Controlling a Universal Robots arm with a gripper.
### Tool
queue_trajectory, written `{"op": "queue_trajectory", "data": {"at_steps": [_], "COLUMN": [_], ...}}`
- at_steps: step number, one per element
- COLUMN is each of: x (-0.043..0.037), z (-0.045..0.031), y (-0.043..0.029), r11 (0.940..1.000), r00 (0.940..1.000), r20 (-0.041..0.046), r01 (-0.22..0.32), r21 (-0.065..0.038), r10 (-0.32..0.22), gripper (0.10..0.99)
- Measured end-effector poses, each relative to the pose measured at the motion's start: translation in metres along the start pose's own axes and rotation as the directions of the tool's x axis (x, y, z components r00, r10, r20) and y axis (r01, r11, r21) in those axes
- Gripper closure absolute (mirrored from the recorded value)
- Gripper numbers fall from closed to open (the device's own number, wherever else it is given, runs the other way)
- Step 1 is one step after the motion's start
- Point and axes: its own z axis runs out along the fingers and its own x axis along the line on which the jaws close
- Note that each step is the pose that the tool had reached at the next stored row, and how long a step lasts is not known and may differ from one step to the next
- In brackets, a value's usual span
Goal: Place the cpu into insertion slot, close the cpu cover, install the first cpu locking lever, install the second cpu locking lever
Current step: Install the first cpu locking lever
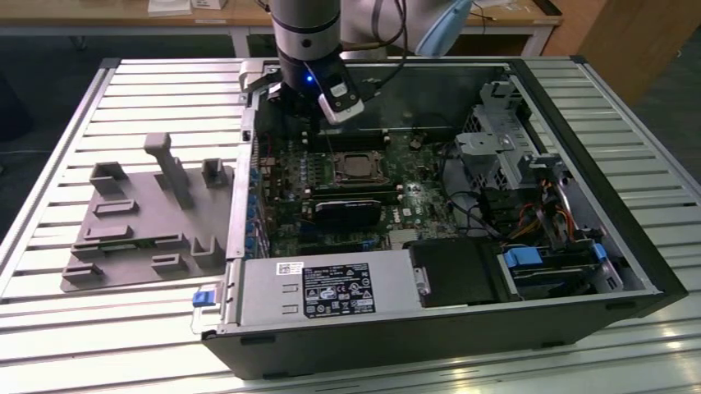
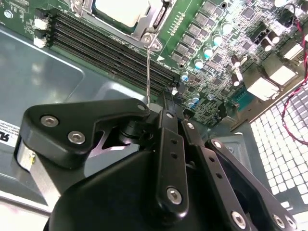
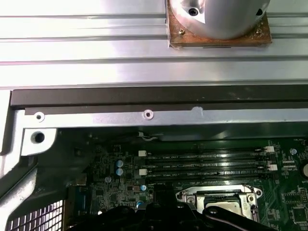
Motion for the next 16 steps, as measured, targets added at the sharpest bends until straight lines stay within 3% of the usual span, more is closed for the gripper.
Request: {"op": "queue_trajectory", "data": {"at_steps": [9, 16], "x": [-0.0118, -0.0321], "z": [0.001, 0.0022], "y": [0.0009, 0.0022], "r11": [1.0, 1.0], "r00": [1.0, 1.0], "r20": [0.0002, 0.0002], "r01": [0.0, 0.0], "r21": [0.0, 0.0], "r10": [0.0, 0.0], "gripper": [0.984, 0.984]}}
